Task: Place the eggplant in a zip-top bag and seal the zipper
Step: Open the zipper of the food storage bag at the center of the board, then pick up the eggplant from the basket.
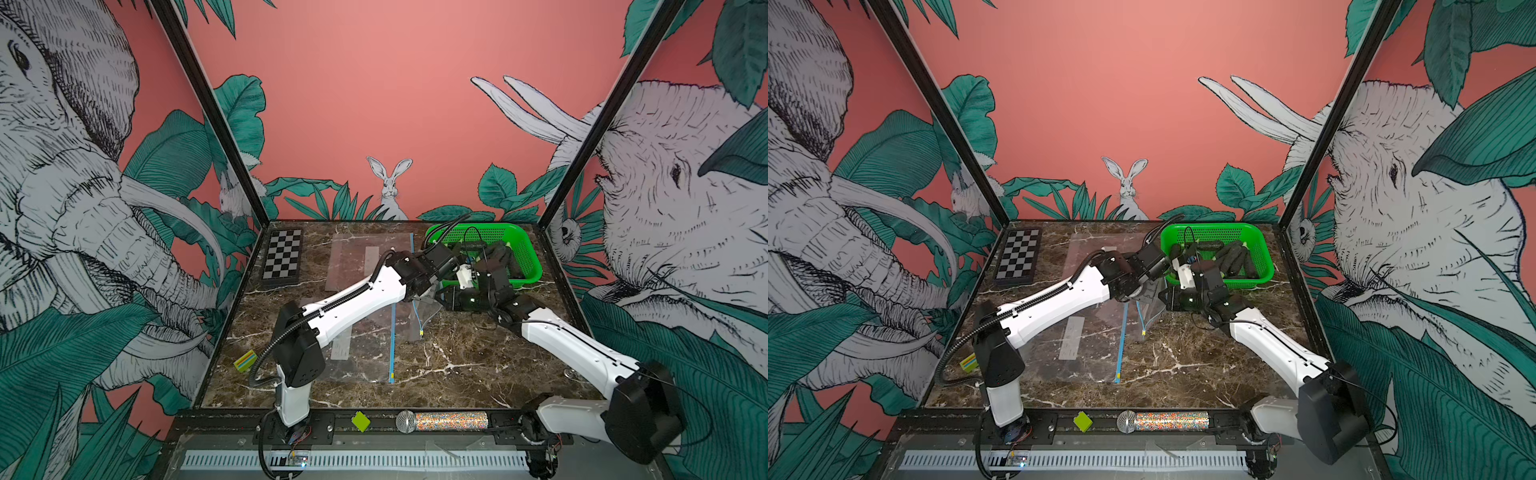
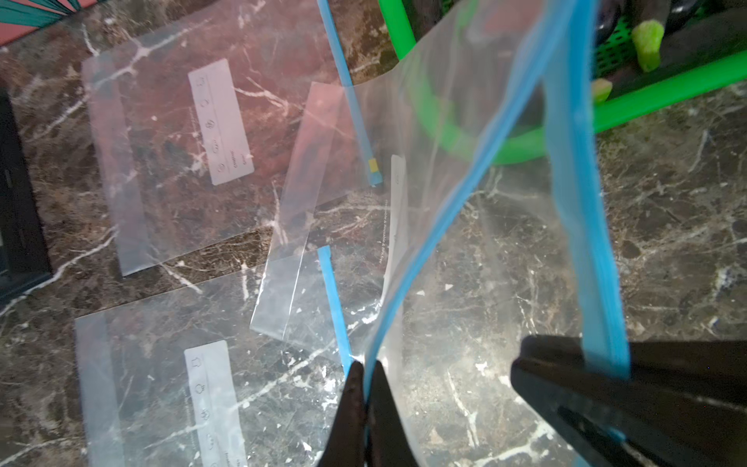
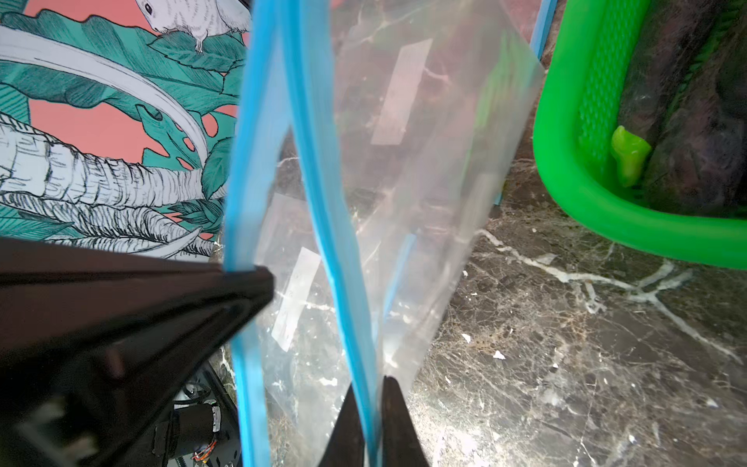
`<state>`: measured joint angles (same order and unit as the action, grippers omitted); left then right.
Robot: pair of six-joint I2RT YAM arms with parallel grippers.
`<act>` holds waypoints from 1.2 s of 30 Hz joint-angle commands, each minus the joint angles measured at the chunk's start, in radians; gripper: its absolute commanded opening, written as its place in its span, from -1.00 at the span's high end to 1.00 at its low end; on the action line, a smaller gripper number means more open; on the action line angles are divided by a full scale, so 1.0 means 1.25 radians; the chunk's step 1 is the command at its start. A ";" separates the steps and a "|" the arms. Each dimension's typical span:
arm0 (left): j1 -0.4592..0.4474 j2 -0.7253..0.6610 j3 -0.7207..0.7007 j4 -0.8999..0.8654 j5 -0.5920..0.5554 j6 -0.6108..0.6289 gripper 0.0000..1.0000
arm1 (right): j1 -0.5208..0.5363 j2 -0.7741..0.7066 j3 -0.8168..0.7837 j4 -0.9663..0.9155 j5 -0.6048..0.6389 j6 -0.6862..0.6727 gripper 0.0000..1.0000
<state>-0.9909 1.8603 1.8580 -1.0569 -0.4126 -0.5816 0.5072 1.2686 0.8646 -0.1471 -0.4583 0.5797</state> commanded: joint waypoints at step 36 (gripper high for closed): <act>0.026 -0.075 0.068 -0.070 -0.088 -0.035 1.00 | -0.425 0.448 0.651 -0.428 0.127 -0.181 -0.62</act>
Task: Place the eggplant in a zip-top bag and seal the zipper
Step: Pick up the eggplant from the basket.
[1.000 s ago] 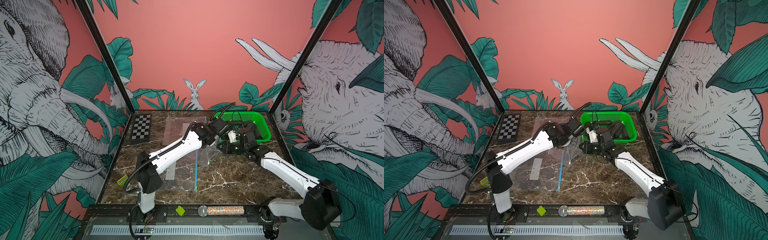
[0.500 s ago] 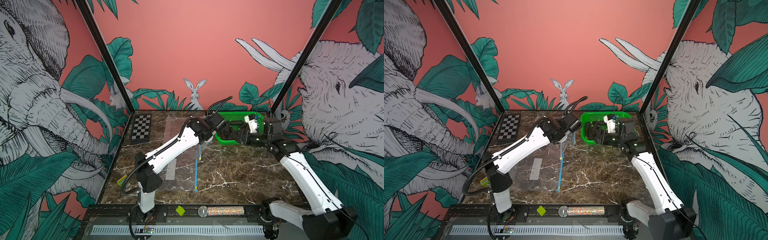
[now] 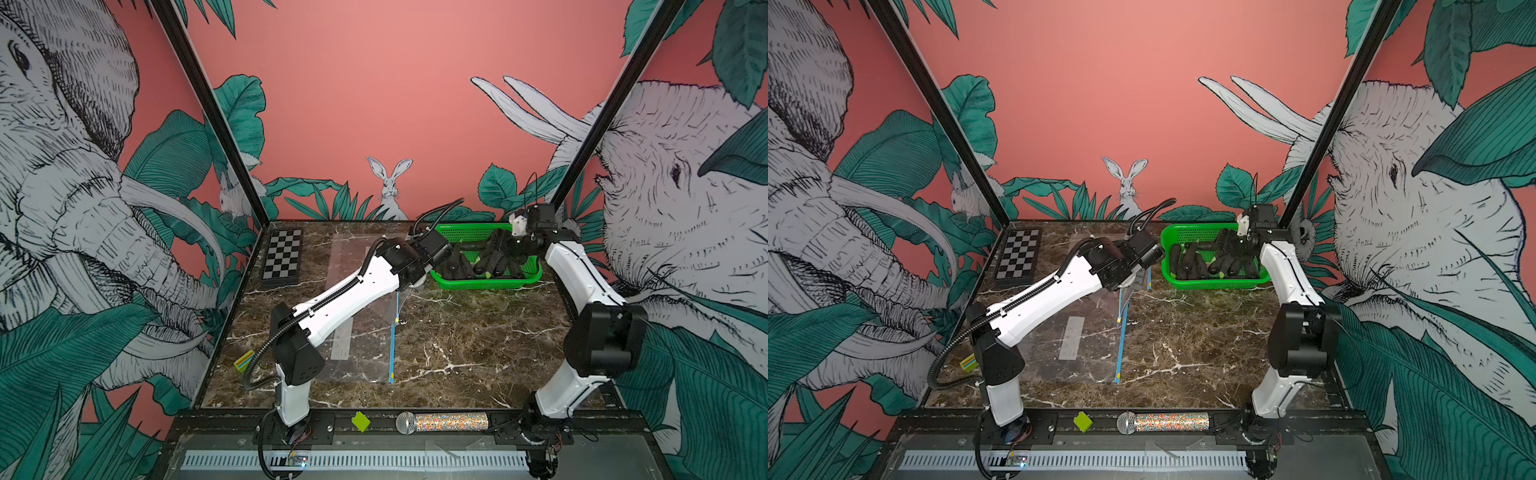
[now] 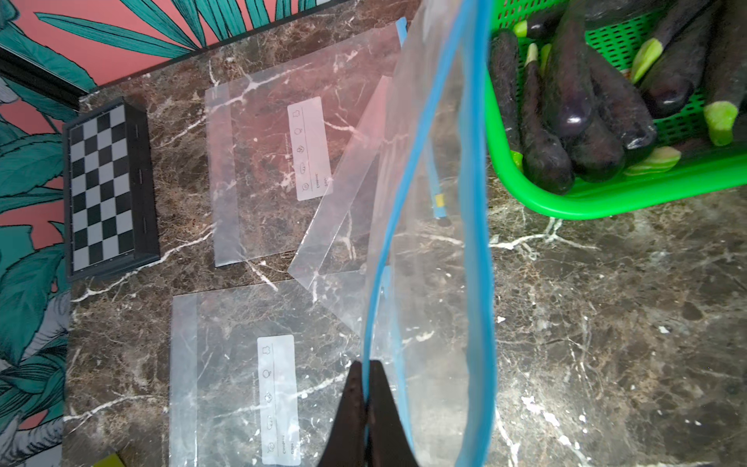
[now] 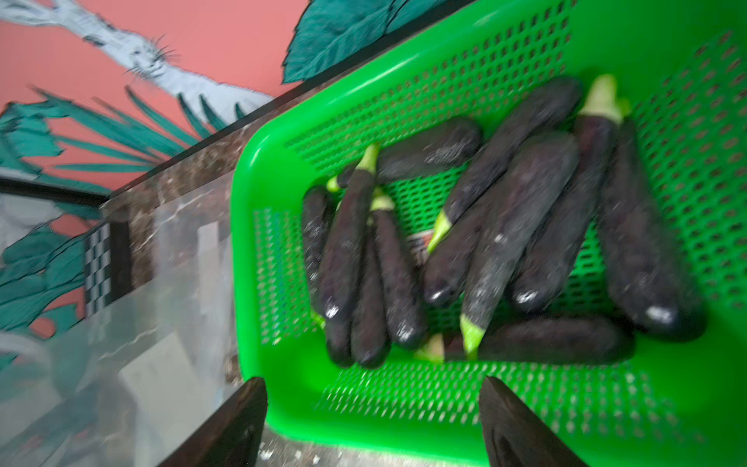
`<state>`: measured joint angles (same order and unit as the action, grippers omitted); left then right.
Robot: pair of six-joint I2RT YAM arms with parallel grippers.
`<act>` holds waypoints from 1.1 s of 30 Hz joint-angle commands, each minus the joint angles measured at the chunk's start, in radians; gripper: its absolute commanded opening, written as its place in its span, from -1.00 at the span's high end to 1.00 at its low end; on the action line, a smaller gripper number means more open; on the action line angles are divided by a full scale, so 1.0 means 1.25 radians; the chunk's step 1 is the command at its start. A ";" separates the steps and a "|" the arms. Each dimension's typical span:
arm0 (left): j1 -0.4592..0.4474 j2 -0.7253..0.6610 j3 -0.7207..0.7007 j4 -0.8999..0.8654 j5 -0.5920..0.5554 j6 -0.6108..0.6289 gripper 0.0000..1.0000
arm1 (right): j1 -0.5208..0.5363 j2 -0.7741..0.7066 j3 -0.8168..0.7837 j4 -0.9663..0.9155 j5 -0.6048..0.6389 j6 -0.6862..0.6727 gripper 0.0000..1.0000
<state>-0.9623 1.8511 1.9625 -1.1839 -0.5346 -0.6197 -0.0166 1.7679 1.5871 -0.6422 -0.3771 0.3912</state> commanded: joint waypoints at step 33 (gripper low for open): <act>0.004 -0.068 -0.042 0.072 0.047 -0.004 1.00 | -0.014 0.450 0.377 -0.159 0.206 0.020 -0.26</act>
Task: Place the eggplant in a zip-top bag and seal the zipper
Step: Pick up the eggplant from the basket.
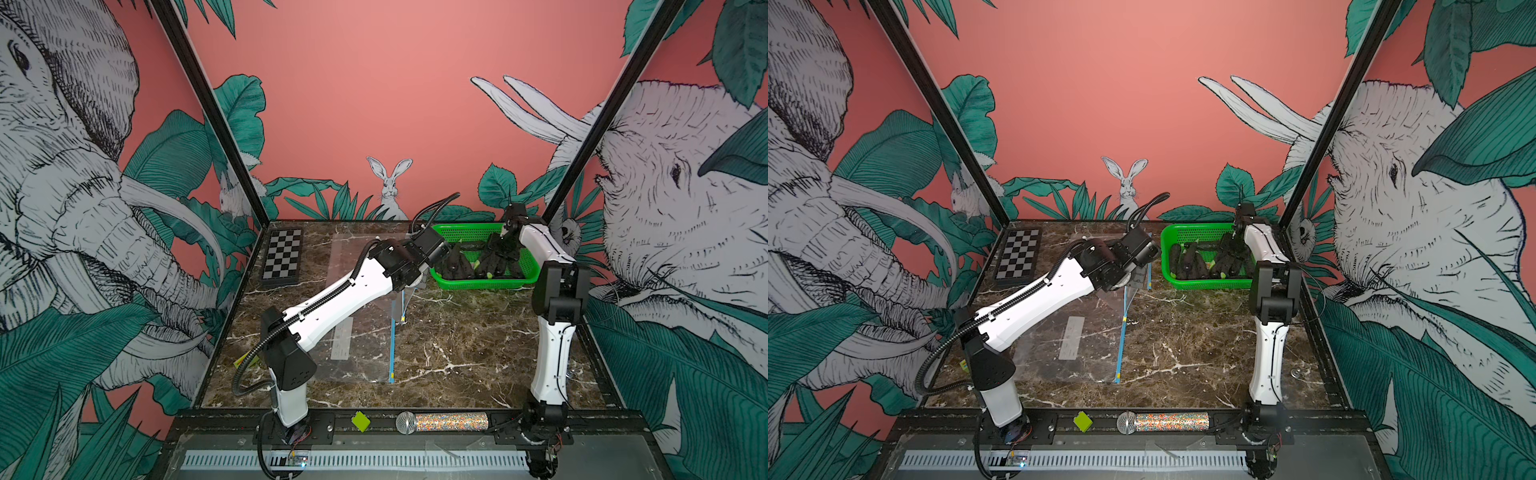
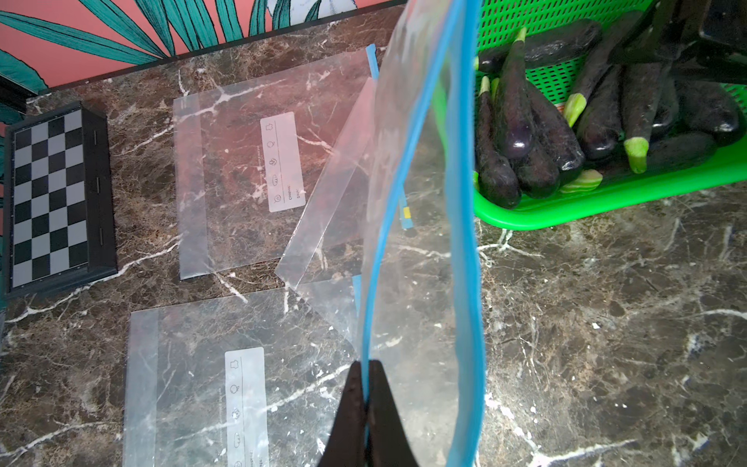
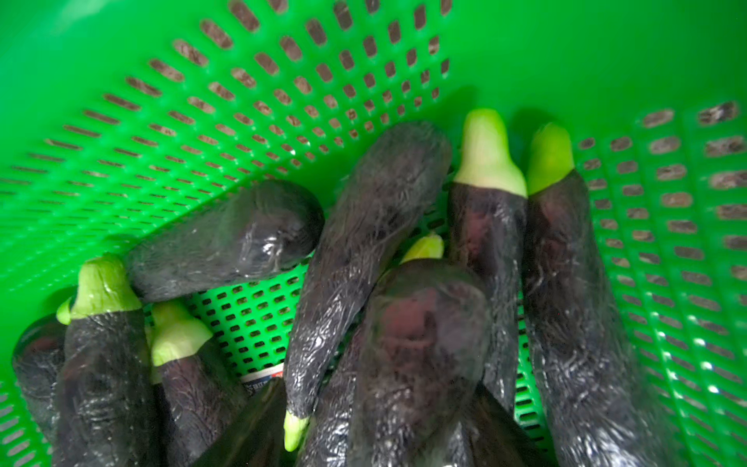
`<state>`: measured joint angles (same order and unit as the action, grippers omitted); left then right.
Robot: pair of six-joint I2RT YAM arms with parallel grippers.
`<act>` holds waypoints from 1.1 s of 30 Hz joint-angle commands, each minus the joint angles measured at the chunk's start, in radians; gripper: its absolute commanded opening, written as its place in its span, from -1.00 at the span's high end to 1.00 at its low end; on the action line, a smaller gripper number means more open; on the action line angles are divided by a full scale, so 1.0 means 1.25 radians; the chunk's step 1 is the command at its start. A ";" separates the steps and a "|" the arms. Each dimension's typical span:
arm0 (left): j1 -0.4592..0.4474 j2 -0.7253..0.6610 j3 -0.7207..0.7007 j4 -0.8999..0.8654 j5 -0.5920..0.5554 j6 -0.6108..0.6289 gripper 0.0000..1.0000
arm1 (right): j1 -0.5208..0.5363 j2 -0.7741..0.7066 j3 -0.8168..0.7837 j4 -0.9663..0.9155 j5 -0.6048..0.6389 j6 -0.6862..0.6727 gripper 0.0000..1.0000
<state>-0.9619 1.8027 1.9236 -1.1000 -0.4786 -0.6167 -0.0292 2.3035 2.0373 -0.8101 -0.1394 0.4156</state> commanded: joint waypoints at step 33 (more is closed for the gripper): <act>0.035 -0.037 0.048 -0.103 0.203 -0.239 1.00 | 0.010 -0.652 -0.552 0.447 -0.397 0.077 0.46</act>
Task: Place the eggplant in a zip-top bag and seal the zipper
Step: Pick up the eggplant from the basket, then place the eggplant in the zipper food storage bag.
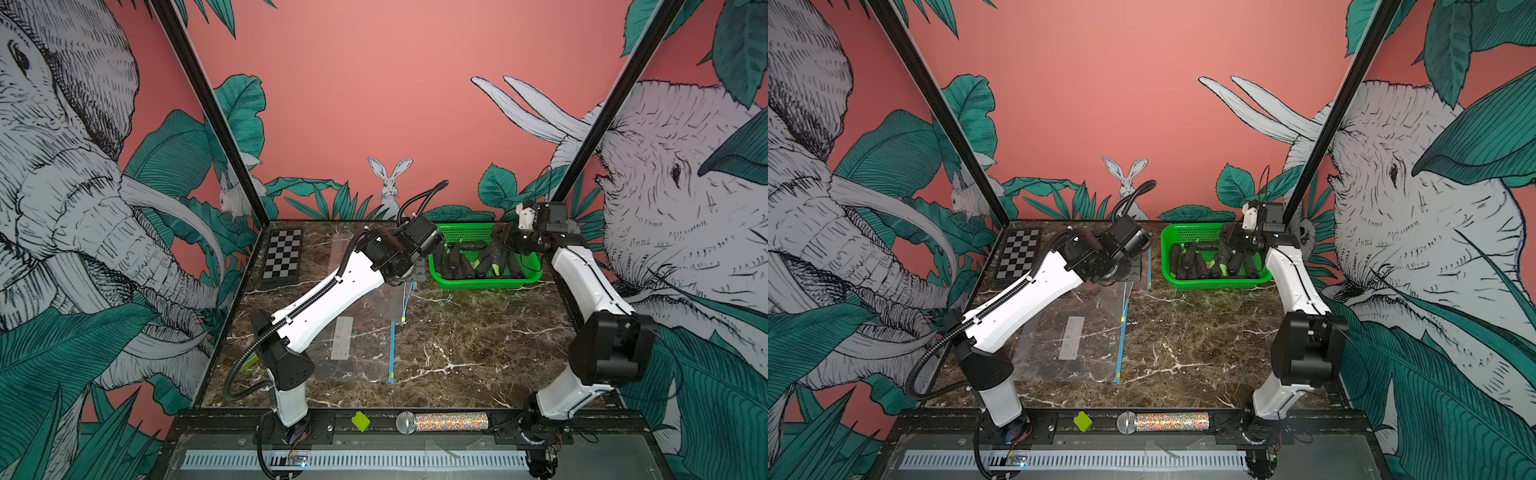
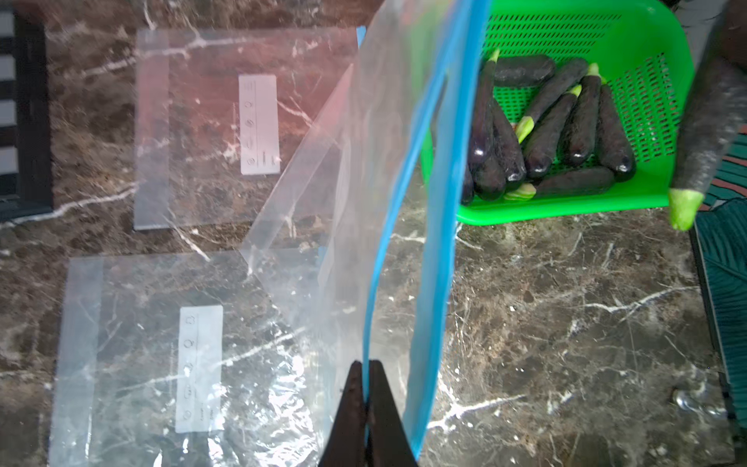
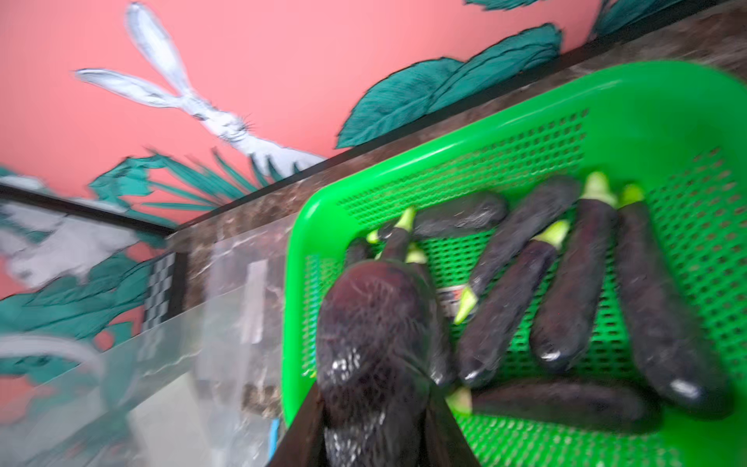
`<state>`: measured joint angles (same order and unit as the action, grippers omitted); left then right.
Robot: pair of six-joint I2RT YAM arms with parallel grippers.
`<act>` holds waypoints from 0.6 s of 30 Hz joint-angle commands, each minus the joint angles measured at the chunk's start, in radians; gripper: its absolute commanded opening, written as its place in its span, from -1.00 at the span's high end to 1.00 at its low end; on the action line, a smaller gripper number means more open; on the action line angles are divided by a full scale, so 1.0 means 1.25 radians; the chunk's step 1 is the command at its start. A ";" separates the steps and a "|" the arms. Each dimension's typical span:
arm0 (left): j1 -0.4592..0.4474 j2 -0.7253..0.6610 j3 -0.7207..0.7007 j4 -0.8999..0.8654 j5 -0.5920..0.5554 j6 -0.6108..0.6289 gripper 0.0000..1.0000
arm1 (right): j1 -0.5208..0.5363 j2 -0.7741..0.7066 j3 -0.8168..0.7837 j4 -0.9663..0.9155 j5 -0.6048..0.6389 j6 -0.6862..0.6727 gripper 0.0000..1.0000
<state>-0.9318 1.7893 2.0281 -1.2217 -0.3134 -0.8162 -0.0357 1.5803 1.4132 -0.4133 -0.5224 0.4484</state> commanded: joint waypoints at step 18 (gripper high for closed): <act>0.039 0.057 0.234 -0.181 0.020 -0.042 1.00 | 0.271 -0.247 -0.233 0.594 -0.086 0.308 0.49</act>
<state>-0.8928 1.8523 2.1883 -1.3079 -0.2195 -0.8783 0.3027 1.2640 1.0889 0.1944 -0.6464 0.7845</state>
